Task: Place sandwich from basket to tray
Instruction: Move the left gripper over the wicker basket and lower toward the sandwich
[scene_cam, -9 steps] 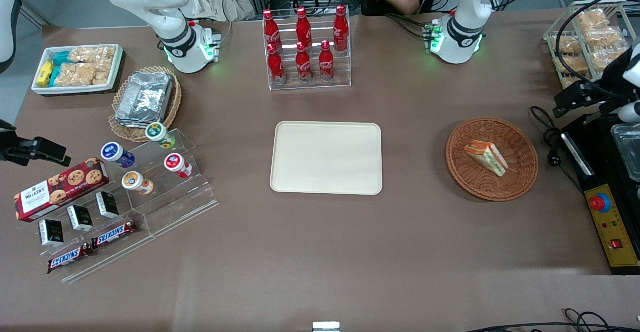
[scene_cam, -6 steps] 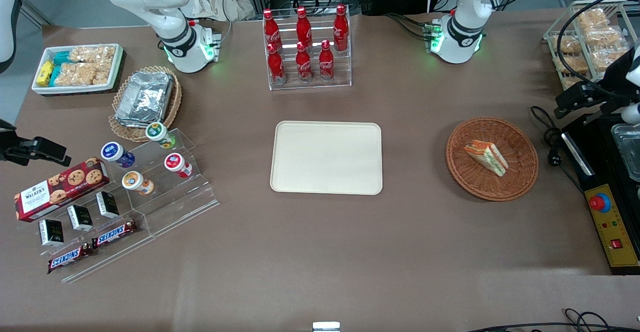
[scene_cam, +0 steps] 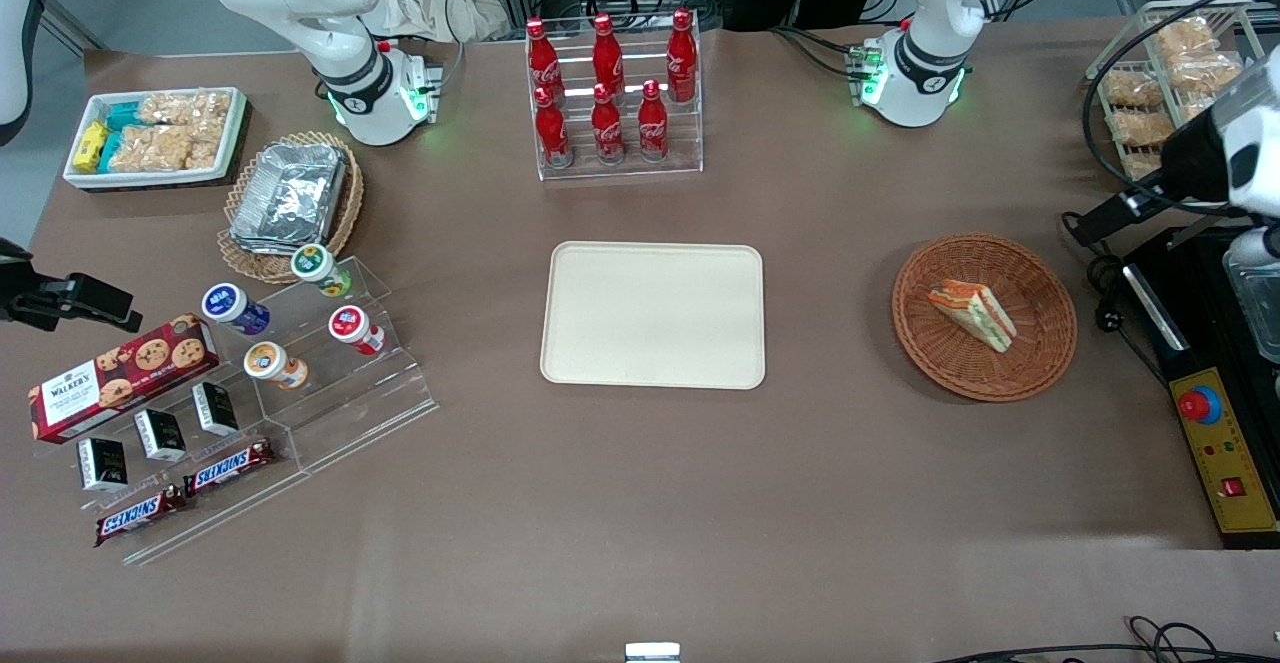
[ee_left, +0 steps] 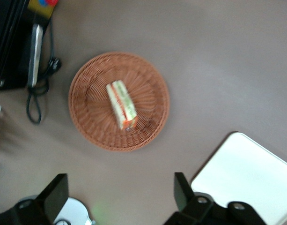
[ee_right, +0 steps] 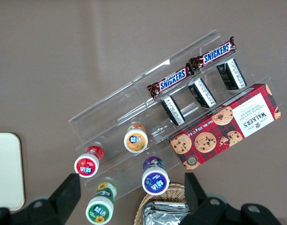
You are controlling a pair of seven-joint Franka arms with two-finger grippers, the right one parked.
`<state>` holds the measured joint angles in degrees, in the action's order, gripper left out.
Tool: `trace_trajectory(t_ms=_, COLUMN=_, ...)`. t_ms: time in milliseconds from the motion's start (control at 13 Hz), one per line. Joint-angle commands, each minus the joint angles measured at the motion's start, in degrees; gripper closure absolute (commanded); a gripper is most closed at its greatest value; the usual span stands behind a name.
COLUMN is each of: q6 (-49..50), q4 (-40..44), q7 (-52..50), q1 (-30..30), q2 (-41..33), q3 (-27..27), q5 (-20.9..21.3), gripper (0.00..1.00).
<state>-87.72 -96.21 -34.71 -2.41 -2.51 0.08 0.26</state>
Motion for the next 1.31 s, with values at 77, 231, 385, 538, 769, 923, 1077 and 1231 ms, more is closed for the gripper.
trace_trajectory(t_ms=77, q6=-11.0, q4=-17.0, q7=-8.2, q1=0.0, q2=-6.1, q3=-1.7, q5=4.4, gripper=0.00)
trace_trajectory(t_ms=231, q6=-18.0, q4=-25.1, q7=-11.2, q1=0.2, q2=-7.9, q3=-1.6, q5=4.4, gripper=0.00)
trace_trajectory(t_ms=385, q6=-24.9, q4=-31.2, q7=-14.2, q1=0.4, q2=-8.6, q3=-1.6, q5=4.5, gripper=0.00)
trace_trajectory(t_ms=538, q6=-29.1, q4=-34.0, q7=-15.9, q1=0.5, q2=-7.2, q3=-1.5, q5=4.5, gripper=0.00)
trace_trajectory(t_ms=769, q6=-39.8, q4=-40.7, q7=-16.3, q1=0.6, q2=-5.9, q3=-0.2, q5=4.3, gripper=0.00)
trace_trajectory(t_ms=923, q6=-43.4, q4=-42.0, q7=-17.0, q1=0.6, q2=-4.2, q3=0.4, q5=4.3, gripper=0.00)
trace_trajectory(t_ms=1077, q6=-48.4, q4=-43.5, q7=-18.4, q1=0.6, q2=-1.8, q3=0.5, q5=4.1, gripper=0.00)
trace_trajectory(t_ms=1231, q6=-54.5, q4=-45.3, q7=-22.2, q1=0.5, q2=1.0, q3=0.5, q5=4.1, gripper=0.00)
